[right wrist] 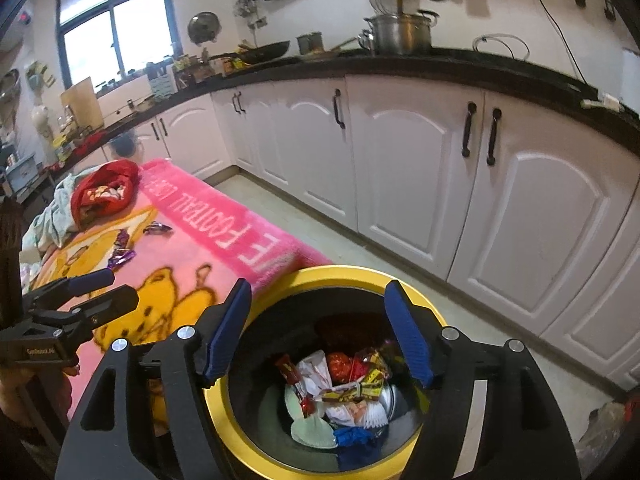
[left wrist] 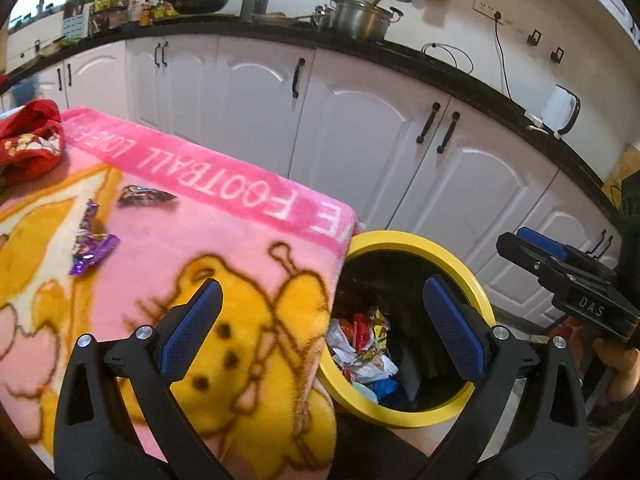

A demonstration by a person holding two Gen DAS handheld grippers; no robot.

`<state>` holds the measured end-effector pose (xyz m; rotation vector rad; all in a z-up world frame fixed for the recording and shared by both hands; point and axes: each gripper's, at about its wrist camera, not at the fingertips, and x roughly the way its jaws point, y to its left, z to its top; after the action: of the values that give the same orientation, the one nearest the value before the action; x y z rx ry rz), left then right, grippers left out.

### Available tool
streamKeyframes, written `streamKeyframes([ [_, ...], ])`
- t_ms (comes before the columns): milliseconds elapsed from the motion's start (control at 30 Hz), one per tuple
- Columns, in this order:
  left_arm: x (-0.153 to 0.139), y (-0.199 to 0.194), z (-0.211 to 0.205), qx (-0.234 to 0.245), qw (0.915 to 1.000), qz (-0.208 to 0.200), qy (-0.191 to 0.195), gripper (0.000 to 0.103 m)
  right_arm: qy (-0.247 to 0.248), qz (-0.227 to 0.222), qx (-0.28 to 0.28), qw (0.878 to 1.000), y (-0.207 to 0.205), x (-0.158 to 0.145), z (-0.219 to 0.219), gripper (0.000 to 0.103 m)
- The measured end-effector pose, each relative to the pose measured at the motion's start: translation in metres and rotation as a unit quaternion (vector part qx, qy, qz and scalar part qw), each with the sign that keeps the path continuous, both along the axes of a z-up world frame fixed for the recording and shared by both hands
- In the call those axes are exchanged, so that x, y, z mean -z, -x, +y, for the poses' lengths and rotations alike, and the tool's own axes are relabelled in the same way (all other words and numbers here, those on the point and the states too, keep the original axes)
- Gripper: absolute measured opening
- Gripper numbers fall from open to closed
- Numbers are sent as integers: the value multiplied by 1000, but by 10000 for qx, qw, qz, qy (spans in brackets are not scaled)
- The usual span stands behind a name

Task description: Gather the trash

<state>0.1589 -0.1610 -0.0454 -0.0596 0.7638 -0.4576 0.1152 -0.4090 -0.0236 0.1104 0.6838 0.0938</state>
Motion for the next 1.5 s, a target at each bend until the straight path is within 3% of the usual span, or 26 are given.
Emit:
streamKeyframes([
  [367, -13, 10, 32, -300, 9993, -221, 11, 92, 150, -345, -312, 9988, 7, -20, 26, 72],
  [1067, -15, 3, 106, -1079, 9936, -297, 167, 92, 331, -289, -1121, 9927, -7, -28, 94, 73],
  [1500, 4, -27, 151, -1546, 9879, -29, 159, 92, 322, 71, -1772, 9836, -67, -14, 147, 73],
])
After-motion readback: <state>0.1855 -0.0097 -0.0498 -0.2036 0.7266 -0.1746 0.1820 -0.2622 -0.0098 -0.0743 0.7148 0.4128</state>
